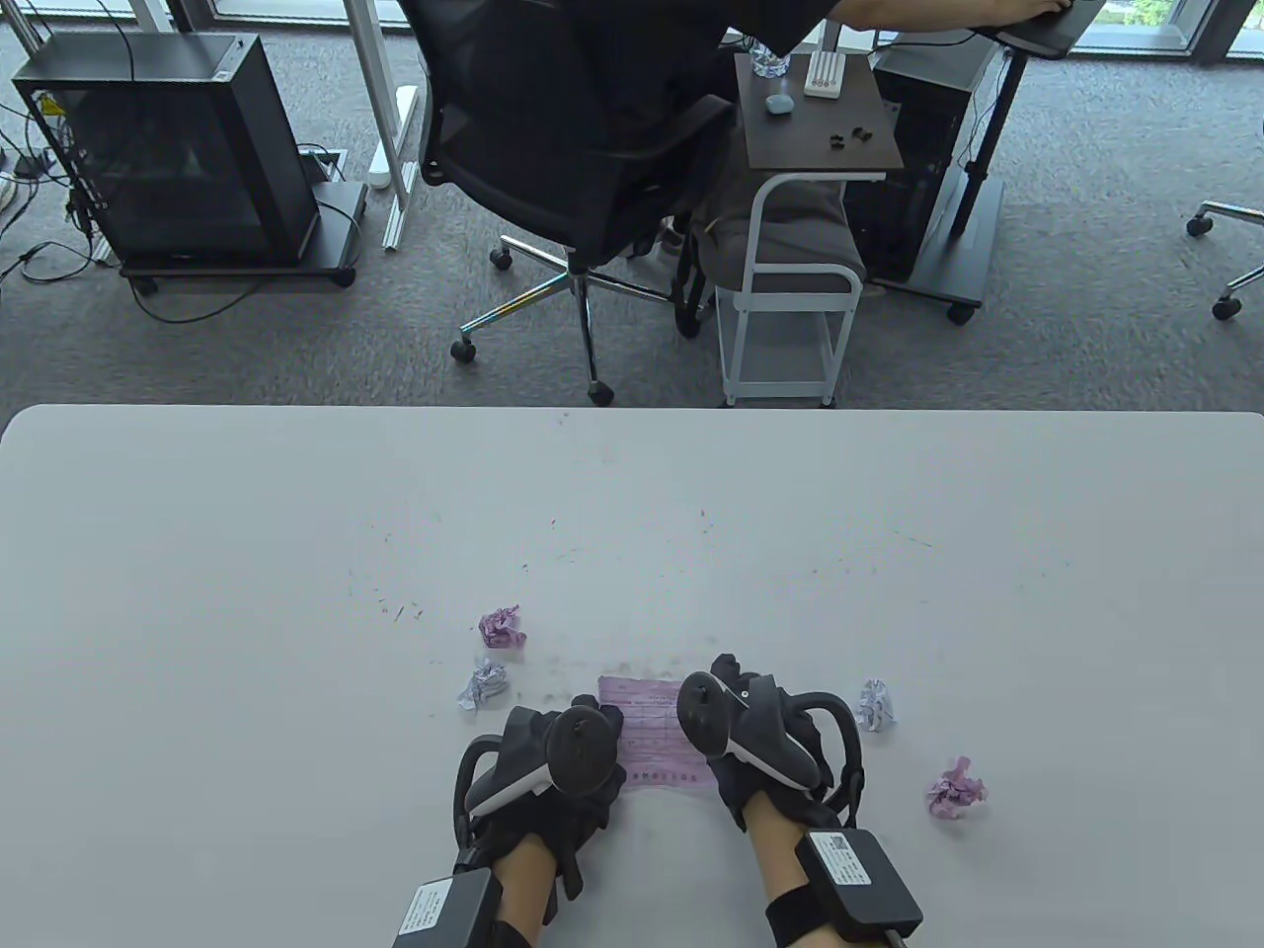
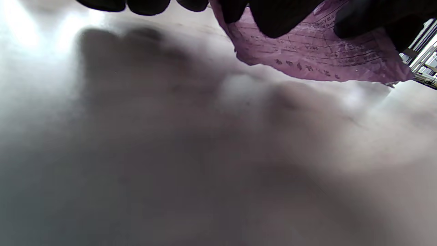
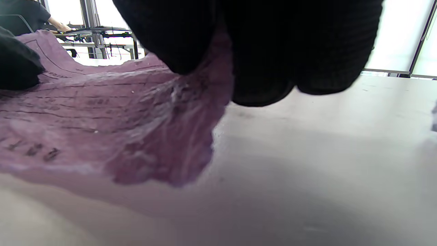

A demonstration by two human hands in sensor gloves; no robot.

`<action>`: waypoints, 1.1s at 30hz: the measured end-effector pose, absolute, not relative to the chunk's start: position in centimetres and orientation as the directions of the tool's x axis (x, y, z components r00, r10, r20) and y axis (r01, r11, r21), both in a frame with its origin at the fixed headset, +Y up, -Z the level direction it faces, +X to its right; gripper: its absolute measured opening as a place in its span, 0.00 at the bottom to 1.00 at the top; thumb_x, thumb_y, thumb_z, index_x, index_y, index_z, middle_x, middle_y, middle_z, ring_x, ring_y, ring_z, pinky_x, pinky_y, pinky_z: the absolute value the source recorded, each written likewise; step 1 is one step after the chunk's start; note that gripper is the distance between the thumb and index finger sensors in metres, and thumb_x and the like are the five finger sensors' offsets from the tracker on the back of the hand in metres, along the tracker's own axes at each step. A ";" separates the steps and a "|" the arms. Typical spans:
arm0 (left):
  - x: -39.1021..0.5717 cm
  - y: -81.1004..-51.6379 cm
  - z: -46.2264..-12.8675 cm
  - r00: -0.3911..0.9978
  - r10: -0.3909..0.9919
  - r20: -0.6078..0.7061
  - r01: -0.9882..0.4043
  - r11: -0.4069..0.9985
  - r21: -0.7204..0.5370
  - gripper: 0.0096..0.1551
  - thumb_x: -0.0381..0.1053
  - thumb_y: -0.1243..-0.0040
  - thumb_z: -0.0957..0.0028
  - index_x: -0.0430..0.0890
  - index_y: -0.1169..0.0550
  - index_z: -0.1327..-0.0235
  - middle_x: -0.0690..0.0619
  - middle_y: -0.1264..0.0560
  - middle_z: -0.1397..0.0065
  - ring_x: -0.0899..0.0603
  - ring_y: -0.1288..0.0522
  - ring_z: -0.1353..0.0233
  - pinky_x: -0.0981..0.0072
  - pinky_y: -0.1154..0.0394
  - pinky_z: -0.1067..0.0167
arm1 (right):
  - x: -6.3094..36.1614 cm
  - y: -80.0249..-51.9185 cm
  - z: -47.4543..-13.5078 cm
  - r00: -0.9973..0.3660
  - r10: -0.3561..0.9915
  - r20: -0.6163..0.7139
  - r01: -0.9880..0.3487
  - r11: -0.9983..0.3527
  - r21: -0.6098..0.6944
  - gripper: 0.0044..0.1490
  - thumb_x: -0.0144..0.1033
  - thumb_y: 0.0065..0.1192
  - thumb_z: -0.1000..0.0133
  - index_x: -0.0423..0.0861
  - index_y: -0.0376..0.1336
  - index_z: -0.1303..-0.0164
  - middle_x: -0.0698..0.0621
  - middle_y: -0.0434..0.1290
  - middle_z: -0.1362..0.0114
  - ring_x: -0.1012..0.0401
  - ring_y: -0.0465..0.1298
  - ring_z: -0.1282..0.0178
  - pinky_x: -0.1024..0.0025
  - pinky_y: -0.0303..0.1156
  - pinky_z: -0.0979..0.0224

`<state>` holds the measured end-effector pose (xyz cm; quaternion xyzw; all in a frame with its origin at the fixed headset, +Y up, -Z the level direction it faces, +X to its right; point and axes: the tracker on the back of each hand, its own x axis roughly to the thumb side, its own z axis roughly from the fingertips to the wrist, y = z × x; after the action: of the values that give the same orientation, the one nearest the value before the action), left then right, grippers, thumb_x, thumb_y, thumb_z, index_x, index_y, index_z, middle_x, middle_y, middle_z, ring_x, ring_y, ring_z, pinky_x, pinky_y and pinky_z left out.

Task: Flatten crumpled invoices and stack

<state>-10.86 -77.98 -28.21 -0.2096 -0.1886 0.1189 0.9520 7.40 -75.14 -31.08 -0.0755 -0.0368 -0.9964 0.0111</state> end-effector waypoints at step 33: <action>-11.4 -79.4 -28.3 0.924 0.275 0.267 -0.092 0.836 -0.540 0.36 0.53 0.53 0.33 0.48 0.51 0.17 0.41 0.66 0.20 0.24 0.65 0.22 0.31 0.56 0.31 | 16.3 -74.9 -33.4 -0.924 -0.369 -0.097 0.329 -0.900 0.286 0.42 0.48 0.63 0.41 0.43 0.51 0.23 0.30 0.69 0.29 0.47 0.79 0.45 0.58 0.80 0.50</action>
<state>-11.45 -79.40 -28.30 -0.2689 -0.1695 0.0973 0.9431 16.25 -74.88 -33.43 0.0744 -0.1334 -0.9718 0.1797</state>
